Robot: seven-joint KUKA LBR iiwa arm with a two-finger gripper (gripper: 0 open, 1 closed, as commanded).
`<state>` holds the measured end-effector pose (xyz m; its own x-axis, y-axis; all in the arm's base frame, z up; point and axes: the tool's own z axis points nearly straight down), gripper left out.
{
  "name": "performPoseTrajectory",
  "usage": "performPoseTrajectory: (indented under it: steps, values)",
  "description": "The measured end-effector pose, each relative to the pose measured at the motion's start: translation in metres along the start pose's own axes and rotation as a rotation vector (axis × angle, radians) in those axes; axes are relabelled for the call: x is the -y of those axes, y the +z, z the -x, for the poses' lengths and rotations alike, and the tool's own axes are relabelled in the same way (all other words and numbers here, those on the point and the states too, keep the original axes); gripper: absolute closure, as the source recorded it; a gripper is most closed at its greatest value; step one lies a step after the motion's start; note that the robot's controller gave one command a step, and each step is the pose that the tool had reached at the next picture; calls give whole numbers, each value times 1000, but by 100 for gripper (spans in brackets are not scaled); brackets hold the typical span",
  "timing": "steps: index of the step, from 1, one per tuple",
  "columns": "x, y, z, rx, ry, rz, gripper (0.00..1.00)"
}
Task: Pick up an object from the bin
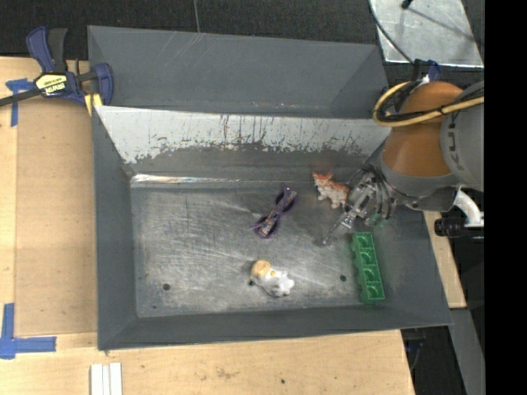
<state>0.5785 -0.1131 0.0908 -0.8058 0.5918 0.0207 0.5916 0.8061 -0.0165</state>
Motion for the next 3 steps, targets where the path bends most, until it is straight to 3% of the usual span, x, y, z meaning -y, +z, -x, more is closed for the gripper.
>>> performPoseTrajectory:
  steps: [1, 2, 3]
  values:
    - [14, 5, -15, 26, 132, 34, 0]
    - [-49, 0, -29, 21, 181, 18, 100]
    - [-49, 0, -29, 21, 180, 18, 100]
